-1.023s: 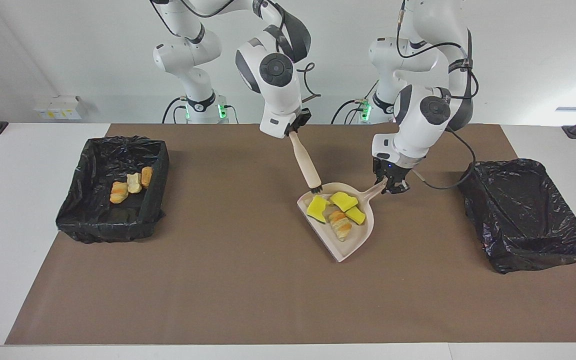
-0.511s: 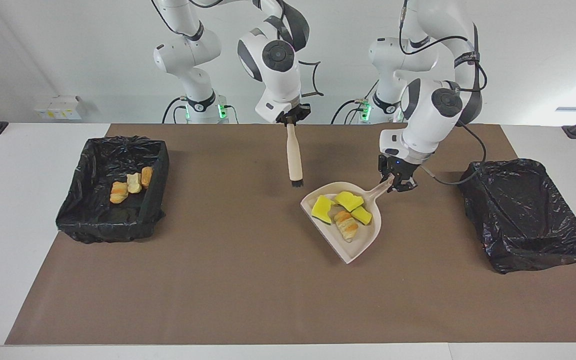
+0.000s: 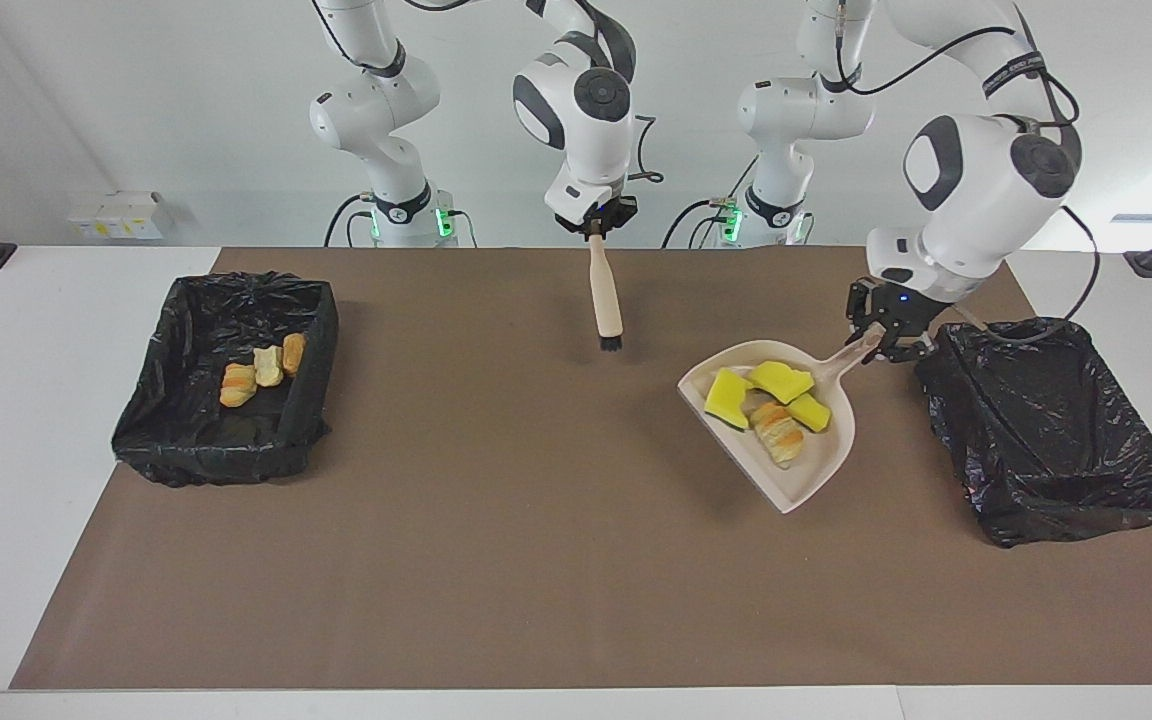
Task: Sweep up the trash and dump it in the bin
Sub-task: 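Tip the dustpan over the bin nearest the left gripper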
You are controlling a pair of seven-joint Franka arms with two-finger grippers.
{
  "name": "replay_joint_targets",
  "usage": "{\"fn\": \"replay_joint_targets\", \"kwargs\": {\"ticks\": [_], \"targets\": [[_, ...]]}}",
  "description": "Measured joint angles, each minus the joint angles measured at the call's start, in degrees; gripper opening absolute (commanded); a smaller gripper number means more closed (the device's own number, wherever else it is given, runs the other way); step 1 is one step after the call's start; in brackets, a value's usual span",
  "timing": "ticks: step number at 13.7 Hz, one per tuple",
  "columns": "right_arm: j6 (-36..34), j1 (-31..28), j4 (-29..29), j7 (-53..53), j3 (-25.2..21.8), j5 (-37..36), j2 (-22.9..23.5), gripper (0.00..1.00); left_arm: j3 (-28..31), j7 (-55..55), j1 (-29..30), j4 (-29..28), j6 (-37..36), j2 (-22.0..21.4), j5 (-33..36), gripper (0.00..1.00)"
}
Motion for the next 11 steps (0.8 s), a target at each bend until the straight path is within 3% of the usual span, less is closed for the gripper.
{"fn": "replay_joint_targets", "kwargs": {"ticks": [2,3,4,8,11], "targets": [[3.88,2.49,-0.05,2.54,0.01,-0.36,3.69,0.00,0.08,4.51,5.11,3.53,-3.21,0.05,2.57,0.00],[5.58,3.57,0.00,3.60,0.00,-0.61,5.28,0.46,0.11,5.78,7.96,4.79,-3.87,0.13,4.12,0.00],[6.33,4.13,0.34,4.41,0.00,-1.13,6.14,0.99,0.13,7.62,11.13,5.76,-4.13,0.39,5.56,0.00],[0.20,0.89,5.57,3.84,-0.38,-4.37,6.28,1.00,0.32,15.34,21.85,12.49,-4.58,3.95,10.70,0.00],[-6.79,-4.35,11.37,-1.09,-0.54,-4.64,5.94,1.00,0.45,16.21,26.29,16.15,-4.67,6.88,15.92,0.00]]}}
